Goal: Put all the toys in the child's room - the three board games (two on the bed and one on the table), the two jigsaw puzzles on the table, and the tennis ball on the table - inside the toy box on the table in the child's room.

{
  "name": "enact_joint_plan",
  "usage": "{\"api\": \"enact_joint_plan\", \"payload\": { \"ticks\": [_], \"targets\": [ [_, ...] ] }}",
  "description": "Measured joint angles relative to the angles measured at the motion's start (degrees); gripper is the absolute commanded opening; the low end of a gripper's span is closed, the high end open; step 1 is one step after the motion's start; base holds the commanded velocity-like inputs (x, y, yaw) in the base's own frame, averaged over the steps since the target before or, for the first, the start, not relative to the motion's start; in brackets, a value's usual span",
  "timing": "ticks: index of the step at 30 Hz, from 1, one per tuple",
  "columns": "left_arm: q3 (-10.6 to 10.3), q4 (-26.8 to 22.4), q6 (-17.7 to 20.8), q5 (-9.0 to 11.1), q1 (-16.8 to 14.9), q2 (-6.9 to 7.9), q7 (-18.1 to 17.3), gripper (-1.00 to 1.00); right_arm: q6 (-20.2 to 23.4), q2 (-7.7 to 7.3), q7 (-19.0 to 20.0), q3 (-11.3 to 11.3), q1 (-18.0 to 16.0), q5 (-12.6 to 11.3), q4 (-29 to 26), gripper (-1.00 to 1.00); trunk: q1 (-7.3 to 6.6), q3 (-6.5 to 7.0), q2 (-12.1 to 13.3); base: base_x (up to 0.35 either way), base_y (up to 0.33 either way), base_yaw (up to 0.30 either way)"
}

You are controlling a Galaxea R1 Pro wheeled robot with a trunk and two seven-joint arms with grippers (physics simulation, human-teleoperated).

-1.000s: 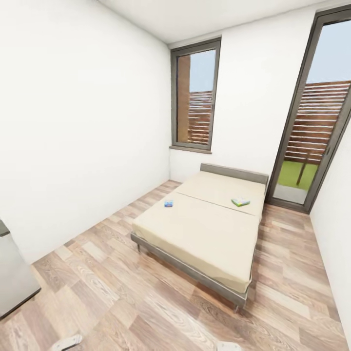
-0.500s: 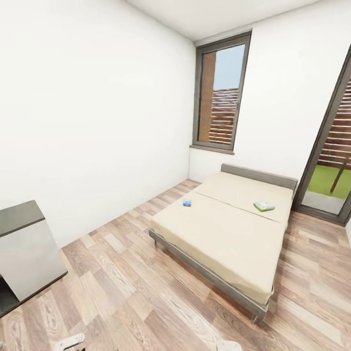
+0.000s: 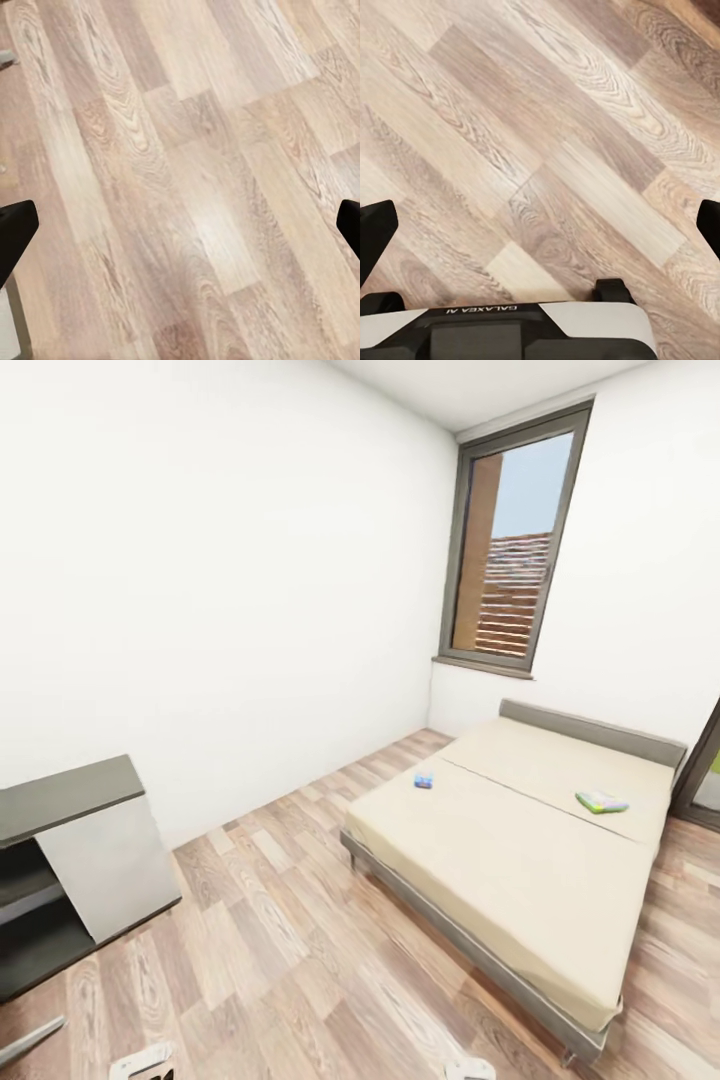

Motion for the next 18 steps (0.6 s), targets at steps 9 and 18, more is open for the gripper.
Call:
{"api": "enact_joint_plan", "payload": {
  "ticks": [9, 18],
  "targets": [
    [0.01, 0.03, -0.07, -0.05, 0.0, -0.04, 0.06, 1.0, -0.1, 0.0, 0.0, 0.03, 0.0, 0.06, 0.0, 1.0, -0.01, -0.38, 0.0, 0.292, 0.0, 0.27],
    [0.02, 0.1, -0.09, -0.03, -0.01, -0.01, 0.13, 1.0, -3.04, 0.0, 0.01, 0.41, 0.01, 0.08, 0.04, 1.0, -0.01, -0.56, 0.0, 0.324, 0.031, 0.097]
  ]
}}
